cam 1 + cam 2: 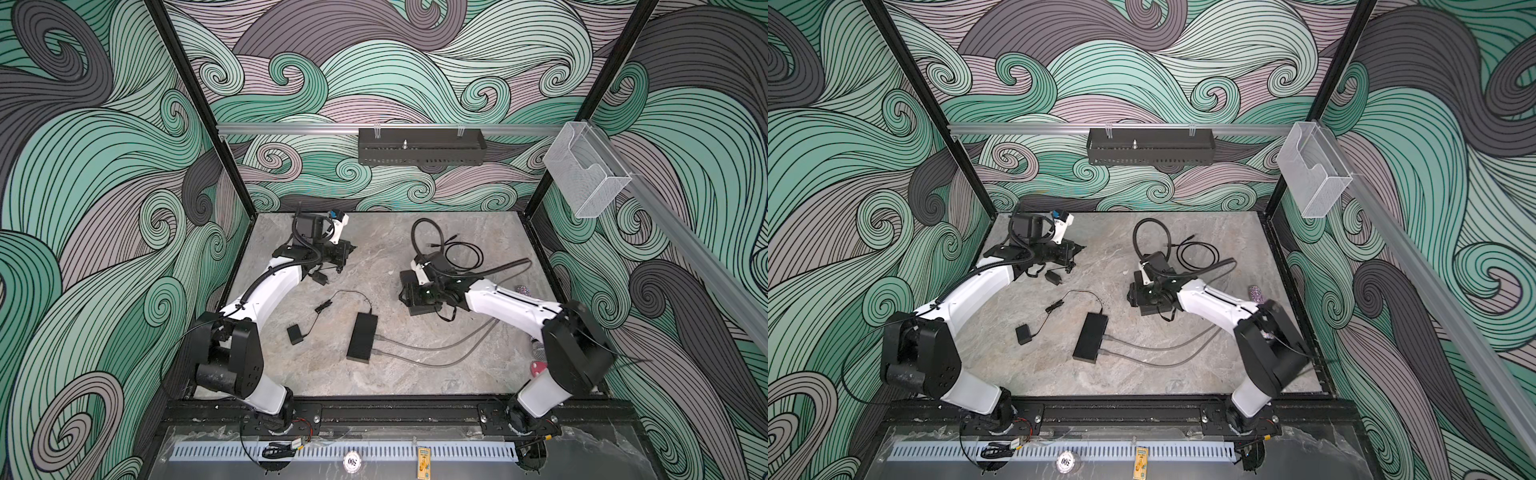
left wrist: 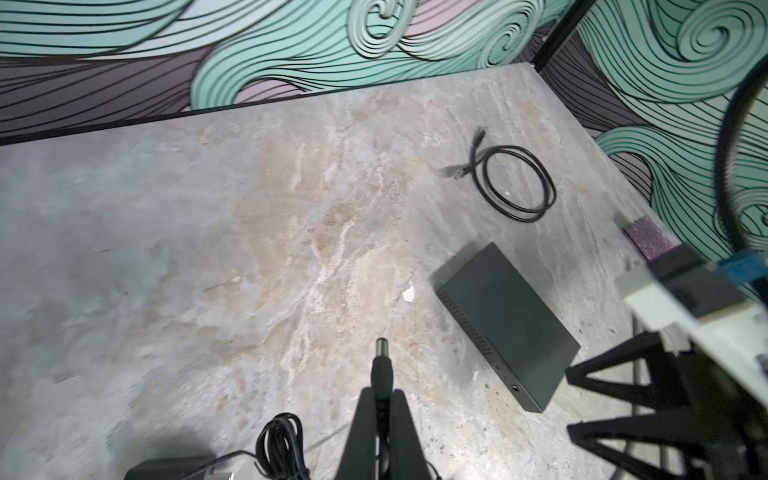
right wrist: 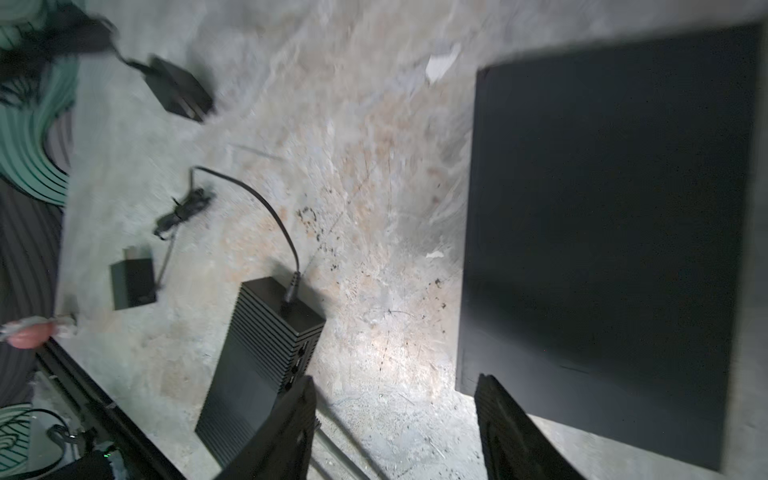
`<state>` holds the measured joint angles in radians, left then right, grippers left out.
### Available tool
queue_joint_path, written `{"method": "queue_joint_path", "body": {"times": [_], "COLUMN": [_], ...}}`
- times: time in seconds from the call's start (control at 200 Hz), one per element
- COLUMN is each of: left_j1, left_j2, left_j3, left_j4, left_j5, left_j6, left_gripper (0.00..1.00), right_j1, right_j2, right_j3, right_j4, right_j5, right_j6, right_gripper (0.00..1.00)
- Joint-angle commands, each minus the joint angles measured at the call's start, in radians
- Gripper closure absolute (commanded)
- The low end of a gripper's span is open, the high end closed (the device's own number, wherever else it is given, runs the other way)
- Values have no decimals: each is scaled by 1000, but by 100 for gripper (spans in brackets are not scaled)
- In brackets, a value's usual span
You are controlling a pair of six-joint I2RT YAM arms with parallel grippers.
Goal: Insert the plug into the switch port
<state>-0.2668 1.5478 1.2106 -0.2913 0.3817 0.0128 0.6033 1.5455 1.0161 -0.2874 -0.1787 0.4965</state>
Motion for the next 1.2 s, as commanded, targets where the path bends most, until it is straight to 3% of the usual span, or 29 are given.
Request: {"method": "queue_joint_path", "body": {"times": [0.0, 0.225, 0.38, 0.48, 0.55, 0.696, 0.896, 0.971, 1.066, 1.196], "left_j1": [-80, -240, -343, -383, -384, -384, -366, -350, -306, -278], "left_j2": [38, 115, 127, 127, 113, 73, 100, 144, 207, 227], "left_j3": [29, 16, -16, -52, -140, -359, -550, -542, -493, -490], "left_j4": [-14, -41, -54, -36, 79, 440, 891, 931, 876, 860], "left_j5": [0, -87, -184, -234, -221, -94, 7, 100, 346, 449], "left_j6": [65, 137, 140, 78, -6, -66, 16, 109, 291, 427], "left_gripper": [100, 100, 100, 100, 100, 100, 100, 100, 100, 100], "right_j1": [-80, -234, -300, -309, -326, -363, -392, -392, -395, -411], "right_j2": [-74, -150, -121, -93, -77, -73, -99, -96, -81, -58], "right_j3": [-59, -210, -230, -225, -225, -257, -276, -253, -225, -178], "right_j4": [-13, 124, 180, 198, 211, 280, 272, 231, 199, 134], "right_j5": [28, -142, -224, -263, -295, -379, -395, -395, -395, -406], "right_j6": [-34, -22, -15, -19, -21, -7, -25, -57, -93, -142], "right_gripper": [37, 35, 36, 36, 36, 36, 37, 37, 37, 38]}}
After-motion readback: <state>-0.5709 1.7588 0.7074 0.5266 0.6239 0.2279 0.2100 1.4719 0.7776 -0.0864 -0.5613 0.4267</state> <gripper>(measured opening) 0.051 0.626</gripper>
